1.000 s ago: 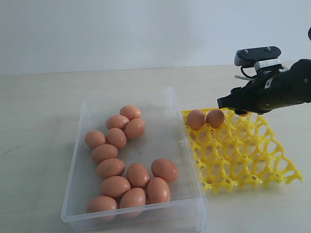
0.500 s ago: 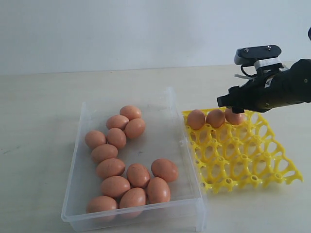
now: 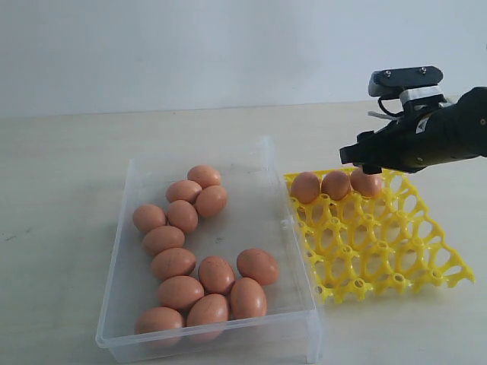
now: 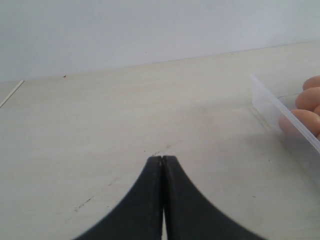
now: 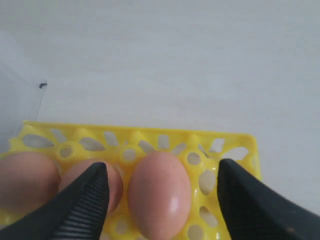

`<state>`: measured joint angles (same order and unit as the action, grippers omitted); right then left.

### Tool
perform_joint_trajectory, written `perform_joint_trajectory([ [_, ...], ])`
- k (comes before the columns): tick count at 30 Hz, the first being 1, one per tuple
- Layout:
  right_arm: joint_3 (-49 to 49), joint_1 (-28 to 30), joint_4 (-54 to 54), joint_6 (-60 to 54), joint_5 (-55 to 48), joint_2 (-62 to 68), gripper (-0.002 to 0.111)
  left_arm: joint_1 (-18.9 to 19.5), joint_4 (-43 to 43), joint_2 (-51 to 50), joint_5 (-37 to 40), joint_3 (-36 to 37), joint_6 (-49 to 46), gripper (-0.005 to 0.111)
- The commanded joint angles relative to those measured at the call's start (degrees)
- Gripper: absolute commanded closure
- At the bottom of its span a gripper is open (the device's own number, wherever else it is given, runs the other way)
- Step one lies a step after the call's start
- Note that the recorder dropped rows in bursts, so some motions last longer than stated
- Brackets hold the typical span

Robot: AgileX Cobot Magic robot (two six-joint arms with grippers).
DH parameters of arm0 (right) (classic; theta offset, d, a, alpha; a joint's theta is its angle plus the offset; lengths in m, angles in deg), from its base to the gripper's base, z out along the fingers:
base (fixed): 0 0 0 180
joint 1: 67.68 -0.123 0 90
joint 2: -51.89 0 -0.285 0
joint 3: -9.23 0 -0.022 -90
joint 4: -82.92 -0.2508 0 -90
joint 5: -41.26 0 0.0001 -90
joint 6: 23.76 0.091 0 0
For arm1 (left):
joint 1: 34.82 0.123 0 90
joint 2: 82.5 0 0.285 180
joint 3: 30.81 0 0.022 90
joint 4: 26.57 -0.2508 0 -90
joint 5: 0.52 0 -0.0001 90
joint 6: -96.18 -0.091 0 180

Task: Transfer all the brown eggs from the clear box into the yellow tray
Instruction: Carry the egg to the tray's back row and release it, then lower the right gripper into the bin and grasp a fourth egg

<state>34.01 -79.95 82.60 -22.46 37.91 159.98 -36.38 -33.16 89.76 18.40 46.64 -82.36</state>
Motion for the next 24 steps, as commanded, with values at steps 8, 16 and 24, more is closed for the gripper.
perform_joint_trajectory([
  [8,-5.3,-10.4,-1.1,-1.9,-17.4,-4.7,0.108,-0.1,-0.1,0.0,-0.8,-0.2,0.4,0.107],
  [16,-13.8,-19.8,-6.7,-5.5,-32.0,-2.3,0.084,-0.1,-0.1,0.0,-0.8,-0.2,0.4,0.107],
  [24,-19.3,-28.5,-3.5,-9.3,-39.0,6.0,0.048,-0.1,-0.1,0.0,-0.8,-0.2,0.4,0.107],
])
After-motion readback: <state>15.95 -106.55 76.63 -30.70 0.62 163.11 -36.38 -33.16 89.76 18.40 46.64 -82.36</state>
